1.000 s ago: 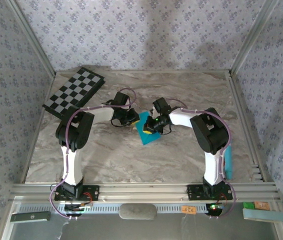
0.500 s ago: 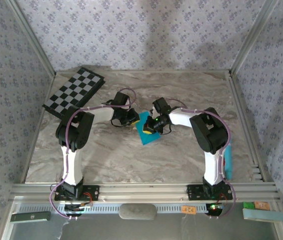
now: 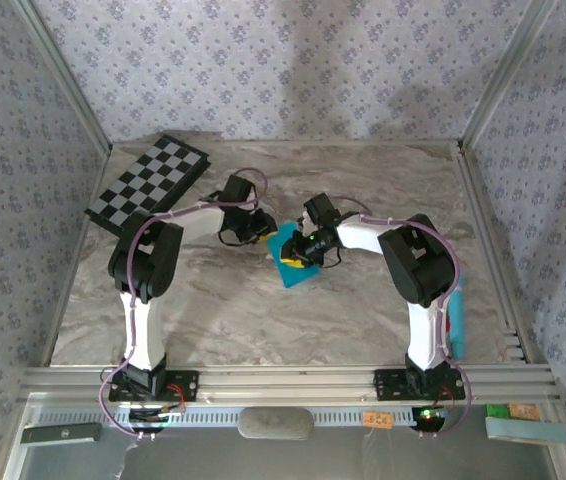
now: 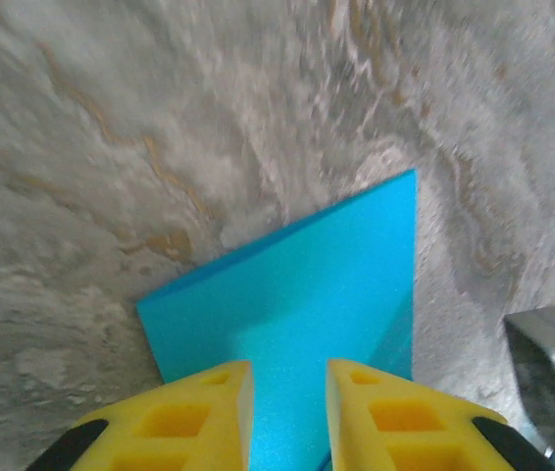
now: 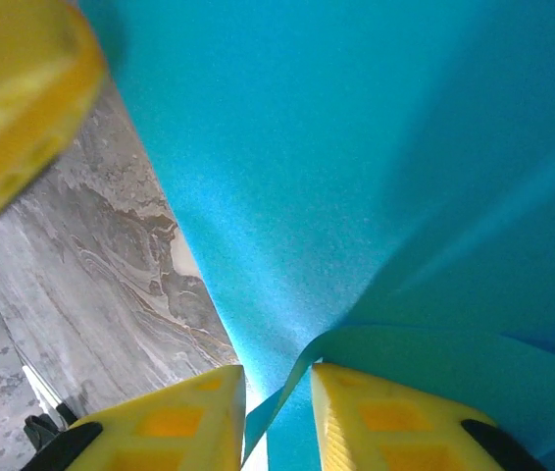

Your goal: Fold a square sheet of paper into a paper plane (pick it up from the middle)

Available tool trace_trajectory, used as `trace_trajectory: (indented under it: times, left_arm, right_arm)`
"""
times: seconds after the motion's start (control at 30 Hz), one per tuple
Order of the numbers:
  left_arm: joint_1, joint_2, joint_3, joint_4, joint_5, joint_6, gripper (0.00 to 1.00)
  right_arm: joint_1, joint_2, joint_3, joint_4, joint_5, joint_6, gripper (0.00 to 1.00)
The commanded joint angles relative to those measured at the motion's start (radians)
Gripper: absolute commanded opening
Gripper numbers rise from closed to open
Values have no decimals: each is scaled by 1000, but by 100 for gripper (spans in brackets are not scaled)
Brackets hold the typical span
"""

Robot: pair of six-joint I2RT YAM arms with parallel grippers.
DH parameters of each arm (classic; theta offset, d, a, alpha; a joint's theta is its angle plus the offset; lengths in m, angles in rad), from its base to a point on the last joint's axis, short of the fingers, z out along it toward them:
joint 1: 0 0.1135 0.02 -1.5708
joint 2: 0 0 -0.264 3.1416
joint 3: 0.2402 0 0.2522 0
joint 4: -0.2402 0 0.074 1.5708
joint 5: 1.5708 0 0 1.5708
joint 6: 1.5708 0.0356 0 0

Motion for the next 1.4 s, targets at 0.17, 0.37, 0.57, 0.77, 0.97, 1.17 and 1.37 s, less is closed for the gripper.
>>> trace_trajectory:
  times: [0.17,0.37,0.57,0.77,0.97,1.17,1.37]
  left_arm:
    - [19,-152,-66,24,-21,-49,30]
    - [3,-205,-167,90,20,-100,29]
    - [-45,-216,-207,97,42,-115,19]
    - [-96,-195,-231,97,47,-125,11]
    - [-124,-159,-221,97,44,-123,5]
    - [-137,-121,-198,75,24,-110,0]
    - [-150,-99,-179,31,-5,-84,0]
  right_arm:
    - [-4,32,-5,-60,34,-6,38]
    - [-5,28,-6,-55,28,-8,40]
    - [-8,29,-14,-60,33,-10,34]
    - [-9,37,-9,-84,45,-15,13]
    - [-8,43,-5,-107,51,-17,6]
    - [-7,44,-6,-108,52,-17,4]
    - [-7,43,-5,-106,51,-16,4]
